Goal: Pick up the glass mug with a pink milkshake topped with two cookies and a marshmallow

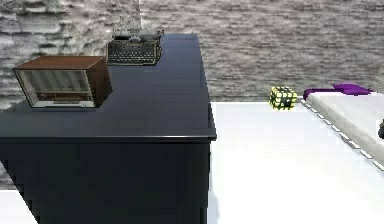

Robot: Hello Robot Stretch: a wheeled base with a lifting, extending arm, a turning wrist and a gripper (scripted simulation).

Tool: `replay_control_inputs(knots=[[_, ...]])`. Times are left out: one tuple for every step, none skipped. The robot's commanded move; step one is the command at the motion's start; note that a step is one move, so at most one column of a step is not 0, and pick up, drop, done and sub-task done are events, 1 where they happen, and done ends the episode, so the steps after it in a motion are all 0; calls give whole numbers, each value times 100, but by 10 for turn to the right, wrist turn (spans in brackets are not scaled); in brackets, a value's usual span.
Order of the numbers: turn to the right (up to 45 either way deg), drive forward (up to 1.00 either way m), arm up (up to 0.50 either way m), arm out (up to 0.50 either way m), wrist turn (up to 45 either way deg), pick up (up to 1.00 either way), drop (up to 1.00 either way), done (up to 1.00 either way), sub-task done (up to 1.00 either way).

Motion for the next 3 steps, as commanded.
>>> replay_control_inputs(knots=[[0,0,0,0,0,100,0,0,0],[0,0,10,0,0,0,0,0,0],[0,0,0,0,0,0,0,100,0]])
